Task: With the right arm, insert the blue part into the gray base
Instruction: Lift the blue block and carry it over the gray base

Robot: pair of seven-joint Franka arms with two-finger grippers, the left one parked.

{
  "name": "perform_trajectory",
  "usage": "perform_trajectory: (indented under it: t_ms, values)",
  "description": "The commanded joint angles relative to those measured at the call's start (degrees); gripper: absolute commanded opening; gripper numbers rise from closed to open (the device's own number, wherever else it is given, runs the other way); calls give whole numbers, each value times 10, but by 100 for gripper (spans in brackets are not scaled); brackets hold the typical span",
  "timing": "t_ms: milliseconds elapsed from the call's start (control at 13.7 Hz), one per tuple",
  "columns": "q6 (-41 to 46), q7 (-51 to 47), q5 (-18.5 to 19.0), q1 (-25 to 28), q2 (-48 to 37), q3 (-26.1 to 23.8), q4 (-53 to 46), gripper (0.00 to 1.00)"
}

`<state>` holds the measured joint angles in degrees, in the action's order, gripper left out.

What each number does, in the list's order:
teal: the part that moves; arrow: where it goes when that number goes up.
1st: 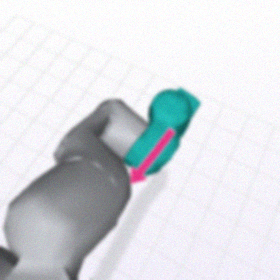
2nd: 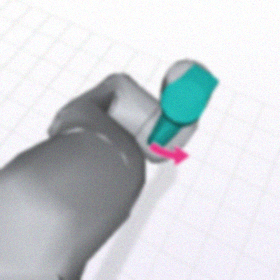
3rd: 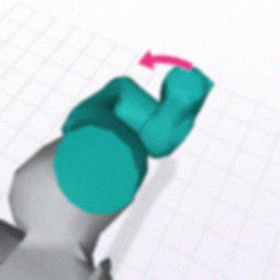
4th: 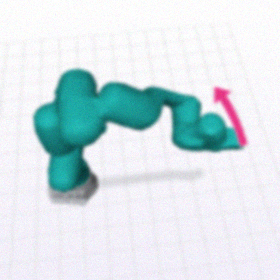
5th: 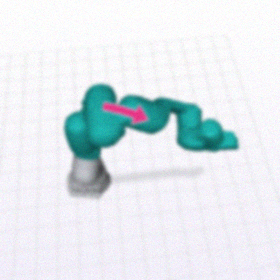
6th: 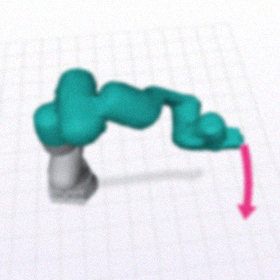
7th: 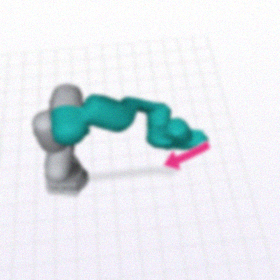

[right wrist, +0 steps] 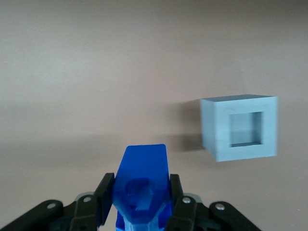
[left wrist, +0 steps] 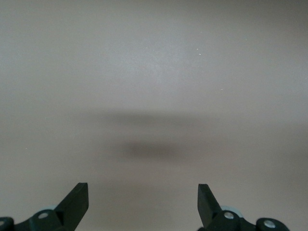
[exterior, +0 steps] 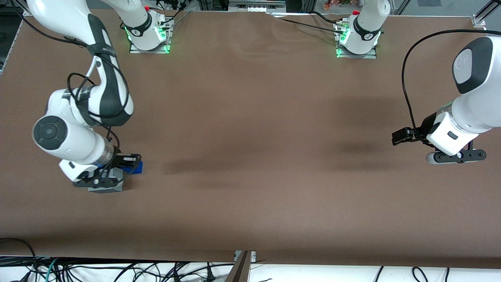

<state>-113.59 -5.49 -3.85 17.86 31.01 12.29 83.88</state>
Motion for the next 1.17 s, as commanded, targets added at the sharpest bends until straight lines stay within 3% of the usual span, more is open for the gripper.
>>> perform_trajectory:
  t_ms: [0,438,1094]
  values:
    - [3,21,-1,-24,12,3,-22,23]
    - [-6,65,-2,-79,26,3,-41,23]
    - [-39,132,-8,-113,64,0,-54,23]
